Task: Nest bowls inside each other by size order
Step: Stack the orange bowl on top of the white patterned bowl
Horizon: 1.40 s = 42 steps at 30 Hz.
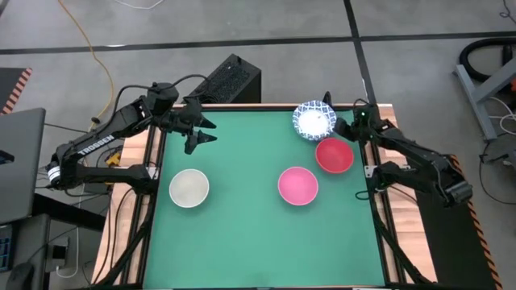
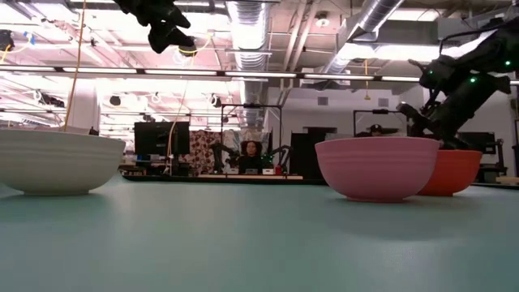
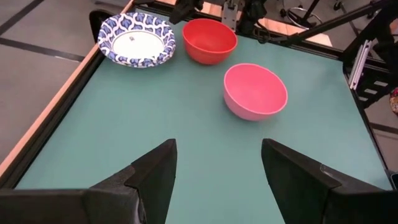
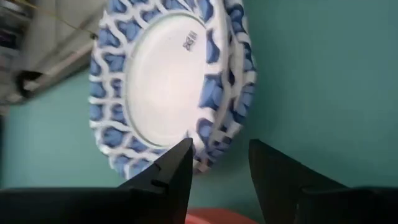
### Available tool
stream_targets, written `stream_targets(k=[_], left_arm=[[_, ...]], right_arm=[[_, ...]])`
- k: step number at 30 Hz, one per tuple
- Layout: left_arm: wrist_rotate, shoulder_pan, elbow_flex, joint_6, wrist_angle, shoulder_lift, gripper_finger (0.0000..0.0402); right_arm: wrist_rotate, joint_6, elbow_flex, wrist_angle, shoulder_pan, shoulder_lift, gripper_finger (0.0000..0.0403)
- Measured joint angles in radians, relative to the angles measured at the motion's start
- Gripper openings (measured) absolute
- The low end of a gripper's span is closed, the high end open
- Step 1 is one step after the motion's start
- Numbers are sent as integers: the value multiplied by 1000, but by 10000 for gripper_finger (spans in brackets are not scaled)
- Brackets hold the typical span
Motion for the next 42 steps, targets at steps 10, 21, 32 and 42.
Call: stream_targets(k=[10,21,32,42], left_arm=[[5,0,0,-1,-10,0,224],[4,0,0,-1,-84,-4,224],[-11,0,0,-5,-76,-4,224],[-26,-1,0,-2,-76,-4,224]], right_arm=[[35,-132,137,-94,88,-2,178],[72,-460,285,-597,188,-3,178],[200,-452,286,-670,248,-8,178],[345,-292,285,-680,253,-6,178]])
